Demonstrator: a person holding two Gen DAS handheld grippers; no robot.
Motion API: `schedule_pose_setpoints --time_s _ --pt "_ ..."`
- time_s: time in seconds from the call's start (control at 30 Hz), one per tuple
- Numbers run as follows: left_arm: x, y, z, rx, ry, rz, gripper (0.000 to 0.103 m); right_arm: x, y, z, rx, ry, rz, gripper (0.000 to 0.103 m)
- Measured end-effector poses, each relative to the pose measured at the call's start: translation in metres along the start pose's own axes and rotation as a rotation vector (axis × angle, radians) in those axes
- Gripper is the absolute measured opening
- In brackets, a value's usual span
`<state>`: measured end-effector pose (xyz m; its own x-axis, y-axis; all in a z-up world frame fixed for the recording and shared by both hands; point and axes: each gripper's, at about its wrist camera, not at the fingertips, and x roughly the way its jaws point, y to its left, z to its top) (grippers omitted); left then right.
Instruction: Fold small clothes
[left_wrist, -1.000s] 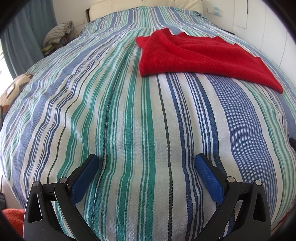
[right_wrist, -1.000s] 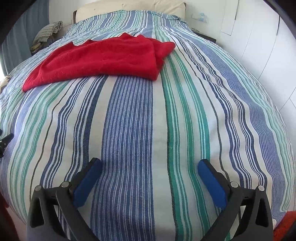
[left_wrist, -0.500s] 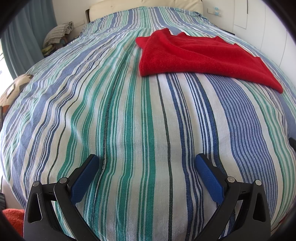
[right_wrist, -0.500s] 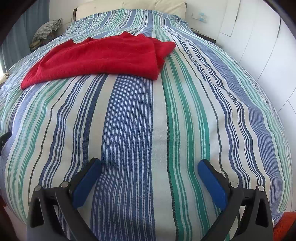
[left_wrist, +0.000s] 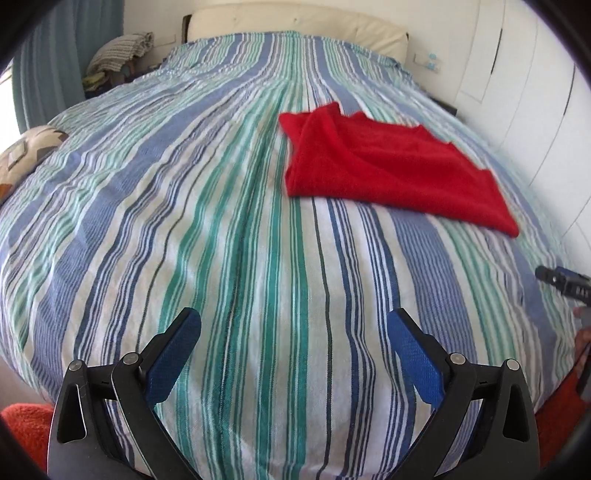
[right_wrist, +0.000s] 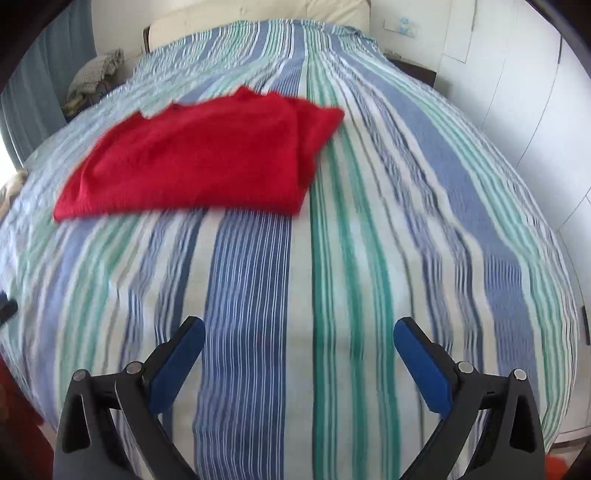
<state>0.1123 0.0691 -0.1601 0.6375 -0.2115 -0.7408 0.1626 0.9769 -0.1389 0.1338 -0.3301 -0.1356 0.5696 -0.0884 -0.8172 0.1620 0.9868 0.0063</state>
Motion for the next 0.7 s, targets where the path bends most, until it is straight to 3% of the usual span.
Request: schedule_pose_setpoints --time_s 0.07,0.17,0.23,0.3,0.33,0.4,0.43,0.47,0.57,0.7 --pt "-0.003 0.008 0.002 -0.026 -0.030 0.000 0.101 0.000 -0.012 0.042 0.056 -0.040 0.063 0.101" --pt "0.004 0.017 0.005 -0.073 -0.034 -0.008 0.101 0.032 -0.029 0.096 0.181 0.008 0.209 0.101" --pt "0.012 0.021 0.006 -0.085 -0.011 -0.010 0.101 0.063 -0.037 0.115 0.249 0.043 0.235 0.098" --pt "0.015 0.023 0.003 -0.084 0.005 -0.007 0.101 0.096 -0.040 0.120 0.309 0.094 0.232 0.087" --pt "0.017 0.024 0.002 -0.082 0.014 -0.005 0.101 0.110 -0.041 0.119 0.344 0.113 0.265 0.075" --pt "0.022 0.027 0.000 -0.086 0.031 -0.005 0.101 0.128 -0.036 0.115 0.378 0.115 0.359 0.059" --pt "0.024 0.028 0.001 -0.090 0.041 -0.007 0.101 0.131 -0.031 0.116 0.370 0.109 0.361 0.031" --pt "0.026 0.029 0.000 -0.095 0.050 -0.009 0.101 0.129 -0.028 0.118 0.363 0.105 0.333 0.009" --pt "0.030 0.031 0.003 -0.104 0.052 -0.020 0.101 0.097 -0.013 0.140 0.344 0.020 0.289 0.009" --pt "0.032 0.032 0.006 -0.127 0.063 -0.054 0.101 0.053 0.051 0.189 0.230 -0.013 0.399 0.009"
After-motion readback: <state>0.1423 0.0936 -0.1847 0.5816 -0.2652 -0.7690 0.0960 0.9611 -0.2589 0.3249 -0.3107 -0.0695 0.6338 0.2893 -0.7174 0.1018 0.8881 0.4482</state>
